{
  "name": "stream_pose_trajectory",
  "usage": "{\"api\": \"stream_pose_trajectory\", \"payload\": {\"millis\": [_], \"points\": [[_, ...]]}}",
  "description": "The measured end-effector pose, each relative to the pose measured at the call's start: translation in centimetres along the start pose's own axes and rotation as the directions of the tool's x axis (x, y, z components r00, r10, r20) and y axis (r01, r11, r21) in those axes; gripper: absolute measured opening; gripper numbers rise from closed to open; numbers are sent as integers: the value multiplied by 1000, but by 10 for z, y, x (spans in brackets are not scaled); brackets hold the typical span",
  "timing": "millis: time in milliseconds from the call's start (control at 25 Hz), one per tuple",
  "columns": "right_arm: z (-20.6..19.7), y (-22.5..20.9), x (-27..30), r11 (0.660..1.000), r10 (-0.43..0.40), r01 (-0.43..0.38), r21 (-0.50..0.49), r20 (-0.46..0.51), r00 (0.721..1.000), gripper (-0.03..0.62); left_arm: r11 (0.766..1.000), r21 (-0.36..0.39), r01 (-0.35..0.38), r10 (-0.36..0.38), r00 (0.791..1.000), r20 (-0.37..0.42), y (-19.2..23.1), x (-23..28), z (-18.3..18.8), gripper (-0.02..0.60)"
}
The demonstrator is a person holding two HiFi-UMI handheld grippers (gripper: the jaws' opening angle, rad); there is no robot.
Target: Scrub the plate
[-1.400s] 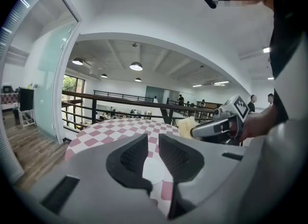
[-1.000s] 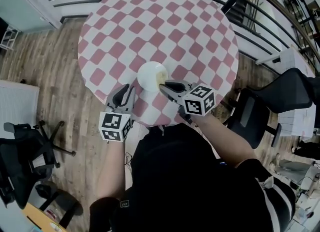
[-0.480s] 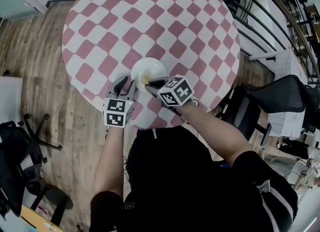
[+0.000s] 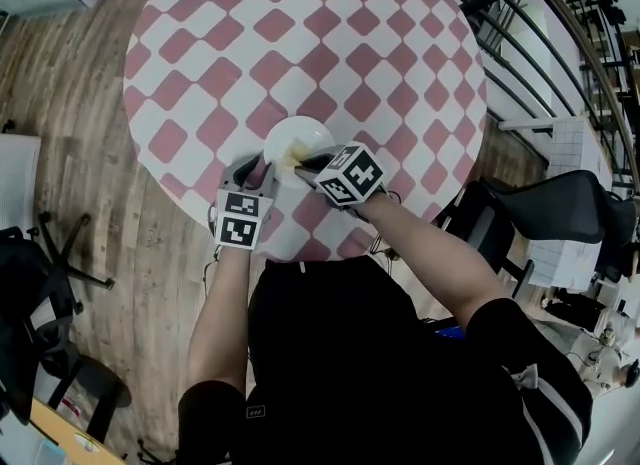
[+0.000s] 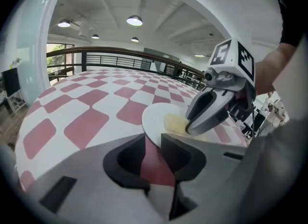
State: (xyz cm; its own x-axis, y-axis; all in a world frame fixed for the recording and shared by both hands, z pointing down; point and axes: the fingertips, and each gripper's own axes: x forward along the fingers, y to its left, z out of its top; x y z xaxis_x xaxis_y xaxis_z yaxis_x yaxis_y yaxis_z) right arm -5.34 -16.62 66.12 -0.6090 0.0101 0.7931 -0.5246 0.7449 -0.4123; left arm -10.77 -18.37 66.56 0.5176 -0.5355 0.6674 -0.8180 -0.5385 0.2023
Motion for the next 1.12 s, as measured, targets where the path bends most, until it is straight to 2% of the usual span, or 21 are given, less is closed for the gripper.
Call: {"api": "stream_pose_trajectory", "payload": {"millis": [200,400,520,640,720,760,840,960,1040,1120], "points": [[-13,-23,-17,999,-28,28,30,-9,1000,40,1000,-22,9,-10,1000,-24,1,0,-2,104],[-11,-51,-34,995,-75,73,63,27,997,40,999,-33,13,-13,1000,-15,2,0,-1,115],[0,-71,-42,985,-160,156,67,62,985,40,999,-36,18,-19,1000,-18,1,0,-1,115],[14,-96,-55,953,-299,291,81,106,948,40,999,-38,23,-23,999,-22,0,0,-2,114],[24,-98,-64,944,-325,312,104,148,934,40,999,-45,29,-30,999,-20,-1,1,-2,114],[28,-90,-66,953,-298,283,108,166,940,40,998,-49,35,-36,999,-18,-2,1,-2,114],[30,-55,-57,980,-191,179,84,168,967,40,998,-50,48,-49,999,-13,-7,1,-2,114],[13,0,-24,999,-20,18,32,79,997,40,998,-33,47,-48,999,-14,-14,2,-4,114],[2,11,-3,1000,13,-13,9,13,1000,40,999,-23,39,-40,999,-18,-16,3,-4,114],[4,7,10,1000,18,-18,9,-15,1000,40,999,-20,37,-38,999,-20,-17,4,-4,114]]}}
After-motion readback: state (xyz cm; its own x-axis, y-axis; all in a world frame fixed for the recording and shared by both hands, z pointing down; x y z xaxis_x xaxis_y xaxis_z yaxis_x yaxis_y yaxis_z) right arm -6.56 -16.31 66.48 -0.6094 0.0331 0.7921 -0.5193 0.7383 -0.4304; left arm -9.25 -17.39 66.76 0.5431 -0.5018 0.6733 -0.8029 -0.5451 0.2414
